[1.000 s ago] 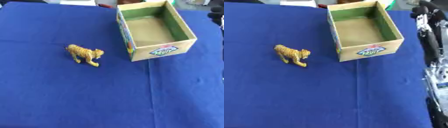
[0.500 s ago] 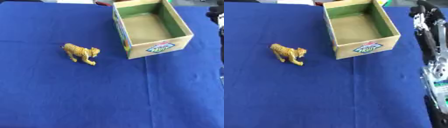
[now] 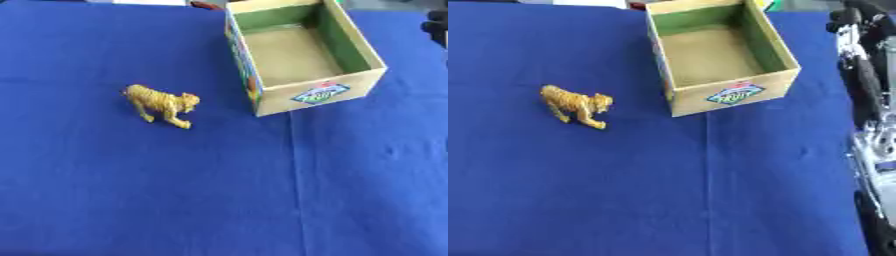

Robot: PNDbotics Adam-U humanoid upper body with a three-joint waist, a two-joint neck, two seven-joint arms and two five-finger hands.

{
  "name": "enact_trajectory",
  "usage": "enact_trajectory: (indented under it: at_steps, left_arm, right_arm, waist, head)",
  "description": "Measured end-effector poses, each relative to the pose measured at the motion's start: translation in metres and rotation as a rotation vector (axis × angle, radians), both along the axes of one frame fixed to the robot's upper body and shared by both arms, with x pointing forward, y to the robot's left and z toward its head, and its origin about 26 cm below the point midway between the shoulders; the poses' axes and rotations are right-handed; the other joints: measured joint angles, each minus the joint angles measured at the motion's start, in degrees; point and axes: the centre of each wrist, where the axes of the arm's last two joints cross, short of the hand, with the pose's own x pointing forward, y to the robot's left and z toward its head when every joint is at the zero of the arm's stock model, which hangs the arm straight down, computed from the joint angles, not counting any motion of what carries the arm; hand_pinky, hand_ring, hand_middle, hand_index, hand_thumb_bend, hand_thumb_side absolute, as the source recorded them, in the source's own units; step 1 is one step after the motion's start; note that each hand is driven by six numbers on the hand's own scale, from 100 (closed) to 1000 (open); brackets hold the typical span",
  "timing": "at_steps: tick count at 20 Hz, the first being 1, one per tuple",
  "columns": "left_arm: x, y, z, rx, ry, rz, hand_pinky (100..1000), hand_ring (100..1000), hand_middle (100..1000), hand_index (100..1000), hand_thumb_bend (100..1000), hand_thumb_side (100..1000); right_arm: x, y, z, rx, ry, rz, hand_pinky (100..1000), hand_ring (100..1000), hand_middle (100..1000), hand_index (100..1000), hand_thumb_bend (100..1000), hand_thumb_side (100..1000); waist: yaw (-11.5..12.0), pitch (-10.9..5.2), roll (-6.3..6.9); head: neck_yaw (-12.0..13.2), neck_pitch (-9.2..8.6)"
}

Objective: Pick up objects on the table and place them in the box.

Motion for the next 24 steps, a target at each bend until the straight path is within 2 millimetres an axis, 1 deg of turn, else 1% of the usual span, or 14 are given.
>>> enact_trajectory:
  at_steps: [1,2,3,6,9,14,17,20,22,24]
  left_arm:
    - [0.005,0.000,-0.001,0.025,0.020,0.003,642,787,807,914,634,909]
    - [0.009,0.000,-0.002,0.049,0.041,0.006,643,789,809,914,650,907]
    - [0.014,0.000,-0.004,0.071,0.062,0.011,648,795,811,916,707,905]
    - [0.028,-0.004,-0.008,0.129,0.115,0.010,650,796,806,919,704,896]
    - [0.043,-0.013,-0.011,0.177,0.156,0.000,661,806,818,942,684,862]
    - [0.069,-0.037,-0.015,0.251,0.223,-0.039,671,812,832,974,638,814]
    - [0.084,-0.052,-0.017,0.282,0.268,-0.060,673,812,837,985,571,774]
    - [0.098,-0.067,-0.018,0.296,0.309,-0.071,681,820,855,994,549,744]
    - [0.107,-0.077,-0.018,0.304,0.336,-0.077,693,844,882,1000,531,718]
    - [0.112,-0.090,-0.012,0.333,0.397,-0.062,703,855,883,997,488,689]
  right_arm:
    - [0.000,0.000,0.000,-0.001,0.001,0.002,893,777,720,852,100,708]
    - [0.000,0.000,0.000,-0.001,0.000,0.002,893,777,720,852,100,709]
    - [0.000,0.001,0.000,-0.001,0.000,0.003,893,777,720,852,100,710]
    - [0.000,0.002,0.000,-0.003,0.001,0.009,893,777,720,852,100,712]
    - [0.001,0.003,0.002,-0.006,-0.005,0.016,893,778,720,852,100,715]
    - [0.002,0.004,0.001,-0.008,-0.001,0.021,893,778,720,851,100,716]
    - [0.002,0.004,0.001,-0.009,-0.001,0.023,893,778,720,852,100,716]
    - [0.002,0.004,0.001,-0.009,0.001,0.025,893,779,720,852,100,716]
    - [0.002,0.005,0.001,-0.009,0.003,0.026,894,779,720,852,100,716]
    - [0.002,0.005,0.001,-0.009,0.005,0.027,894,779,720,852,100,716]
  waist:
    - [-0.10,0.00,0.00]
    - [-0.16,-0.01,0.03]
    - [-0.26,-0.04,0.08]
    - [-0.87,-0.18,0.11]
    - [-1.31,-0.43,0.10]
    - [-1.31,-0.60,-0.10]
    - [-1.18,-0.71,-0.22]
    - [-1.19,-0.83,-0.38]
    - [-1.21,-0.91,-0.39]
    - [-1.24,-0.94,-0.39]
  head:
    - [0.15,-0.03]
    - [0.34,-0.04]
    - [0.47,-0.05]
    - [1.00,-0.17]
    - [1.39,-0.22]
    - [1.52,-0.22]
    - [1.56,-0.22]
    - [1.64,-0.22]
    - [1.75,-0.22]
    - [1.80,-0.22]
